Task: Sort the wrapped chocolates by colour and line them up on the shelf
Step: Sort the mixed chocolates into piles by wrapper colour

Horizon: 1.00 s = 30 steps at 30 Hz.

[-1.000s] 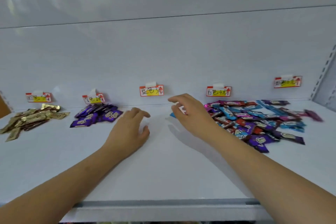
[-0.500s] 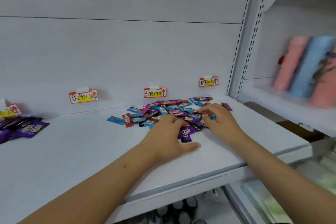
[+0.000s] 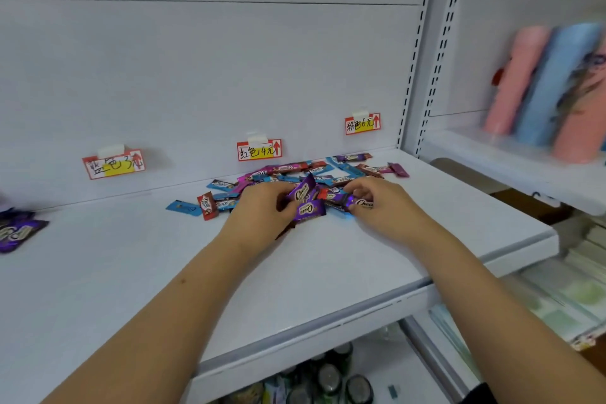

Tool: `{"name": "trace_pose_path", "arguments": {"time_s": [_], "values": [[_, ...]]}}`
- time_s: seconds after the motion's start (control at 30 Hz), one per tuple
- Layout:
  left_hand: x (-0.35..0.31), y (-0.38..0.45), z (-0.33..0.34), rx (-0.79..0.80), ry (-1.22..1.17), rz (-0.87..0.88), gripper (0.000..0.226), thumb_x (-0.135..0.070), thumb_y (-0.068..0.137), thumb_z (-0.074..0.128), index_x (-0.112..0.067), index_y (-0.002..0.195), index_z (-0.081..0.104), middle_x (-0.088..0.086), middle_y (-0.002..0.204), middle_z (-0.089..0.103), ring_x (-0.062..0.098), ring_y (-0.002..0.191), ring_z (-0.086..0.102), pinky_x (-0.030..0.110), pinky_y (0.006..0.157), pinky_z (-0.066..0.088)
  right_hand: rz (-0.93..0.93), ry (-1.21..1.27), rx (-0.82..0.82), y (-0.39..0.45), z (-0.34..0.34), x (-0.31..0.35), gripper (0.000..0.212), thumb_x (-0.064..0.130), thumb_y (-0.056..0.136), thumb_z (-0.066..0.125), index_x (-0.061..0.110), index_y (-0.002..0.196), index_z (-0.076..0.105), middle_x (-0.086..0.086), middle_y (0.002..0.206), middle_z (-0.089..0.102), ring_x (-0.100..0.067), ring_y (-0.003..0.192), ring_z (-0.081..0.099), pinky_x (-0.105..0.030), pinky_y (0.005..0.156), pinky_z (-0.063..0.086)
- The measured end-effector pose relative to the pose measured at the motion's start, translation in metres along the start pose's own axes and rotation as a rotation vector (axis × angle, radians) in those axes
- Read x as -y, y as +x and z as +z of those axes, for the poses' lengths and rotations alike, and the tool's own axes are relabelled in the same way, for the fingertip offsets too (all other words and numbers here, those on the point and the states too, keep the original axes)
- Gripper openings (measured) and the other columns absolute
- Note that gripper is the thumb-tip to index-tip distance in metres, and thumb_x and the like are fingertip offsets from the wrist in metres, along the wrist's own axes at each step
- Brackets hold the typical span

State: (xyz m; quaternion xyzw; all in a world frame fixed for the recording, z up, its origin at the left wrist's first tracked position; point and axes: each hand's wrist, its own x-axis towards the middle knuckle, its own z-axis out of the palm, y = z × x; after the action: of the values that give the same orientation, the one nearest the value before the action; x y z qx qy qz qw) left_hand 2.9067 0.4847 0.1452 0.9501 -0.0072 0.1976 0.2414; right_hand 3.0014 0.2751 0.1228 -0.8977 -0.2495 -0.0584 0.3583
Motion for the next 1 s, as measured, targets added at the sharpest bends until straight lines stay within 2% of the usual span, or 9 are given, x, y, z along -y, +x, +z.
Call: {"name": "trace_pose_path", "arguments": {"time_s": [0.07,0.13,0.3,0.37,0.47,0.7,0.8,0.93,1.0], "values": [[0.001,0.001,-0.002,-0.019,-0.167,-0.129,0.033,-0.024,0.098,0.058,-0.019,0.131,0.061,-0.003,0.111,0.068,0.006,0.088,0.061,0.02,0.071,0.05,-0.024,-0.026,-0.059,-0.001,0.0,0.001,0.031,0.016,0.093,0.057,0.027,0.122,0.061,0.007,0.119,0.059,-0.009,0.111,0.052,-0.02,0.088,0.036],[0.001,0.003,-0.005,-0.066,-0.554,-0.333,0.034,-0.019,0.099,0.056,-0.016,0.134,0.057,-0.002,0.107,0.066,0.006,0.079,0.065,0.018,0.06,0.053,-0.049,-0.028,-0.105,-0.001,-0.001,0.003,0.025,0.016,0.096,0.053,0.026,0.117,0.061,0.007,0.118,0.059,-0.009,0.108,0.052,-0.021,0.084,0.035],[0.014,0.011,-0.013,-0.104,-1.453,-0.695,0.029,-0.002,0.1,0.044,0.002,0.128,0.05,0.018,0.105,0.059,0.016,0.071,0.061,0.021,0.052,0.053,0.002,0.207,-0.133,0.004,-0.005,0.013,0.023,0.01,0.101,0.041,0.026,0.092,0.055,0.002,0.091,0.068,-0.007,0.074,0.065,-0.03,0.073,0.049],[0.014,0.011,-0.015,-0.049,-1.647,-0.759,0.027,-0.005,0.097,0.046,0.0,0.123,0.047,0.017,0.102,0.055,0.016,0.062,0.055,0.02,0.045,0.045,-0.001,0.215,-0.105,0.007,-0.005,0.018,0.019,0.01,0.102,0.041,0.024,0.095,0.053,0.005,0.093,0.065,-0.003,0.067,0.06,-0.022,0.067,0.045],[0.012,0.011,-0.018,0.043,-1.688,-0.718,0.021,-0.008,0.093,0.057,-0.005,0.113,0.052,0.01,0.092,0.053,0.011,0.057,0.048,0.017,0.043,0.035,-0.021,0.083,-0.003,0.01,-0.001,0.024,0.012,0.021,0.1,0.051,0.026,0.111,0.052,0.004,0.098,0.062,-0.013,0.074,0.058,-0.019,0.058,0.04],[0.019,0.014,-0.015,-0.075,-1.312,-0.619,0.027,-0.009,0.09,0.067,0.003,0.114,0.062,0.009,0.079,0.068,0.007,0.058,0.058,0.016,0.049,0.05,-0.266,-0.196,0.271,0.028,0.008,0.037,0.043,0.028,0.095,0.062,0.034,0.136,0.052,0.005,0.119,0.049,-0.01,0.108,0.046,-0.025,0.087,0.037],[0.023,0.016,-0.021,-0.133,-1.336,-0.607,0.028,-0.018,0.091,0.067,0.0,0.113,0.064,0.004,0.07,0.065,0.007,0.059,0.055,0.015,0.048,0.047,-0.307,-0.291,0.316,0.041,0.01,0.046,0.037,0.033,0.094,0.063,0.038,0.131,0.058,0.005,0.109,0.043,-0.011,0.099,0.045,-0.025,0.081,0.037],[0.021,0.019,-0.019,-0.172,-1.435,-0.629,0.033,-0.027,0.096,0.06,-0.002,0.118,0.061,0.01,0.098,0.072,0.016,0.085,0.07,0.024,0.058,0.058,-0.313,-0.285,0.281,0.042,0.015,0.048,0.024,0.045,0.087,0.068,0.035,0.109,0.063,0.007,0.109,0.043,-0.011,0.101,0.047,-0.028,0.084,0.044],[0.018,0.018,-0.017,-0.194,-1.469,-0.658,0.031,-0.031,0.096,0.059,-0.007,0.115,0.061,0.006,0.091,0.076,0.014,0.079,0.073,0.026,0.058,0.059,-0.308,-0.225,0.198,0.038,0.019,0.045,0.021,0.046,0.087,0.068,0.034,0.1,0.057,0.009,0.108,0.045,-0.008,0.099,0.048,-0.025,0.08,0.045]]}}
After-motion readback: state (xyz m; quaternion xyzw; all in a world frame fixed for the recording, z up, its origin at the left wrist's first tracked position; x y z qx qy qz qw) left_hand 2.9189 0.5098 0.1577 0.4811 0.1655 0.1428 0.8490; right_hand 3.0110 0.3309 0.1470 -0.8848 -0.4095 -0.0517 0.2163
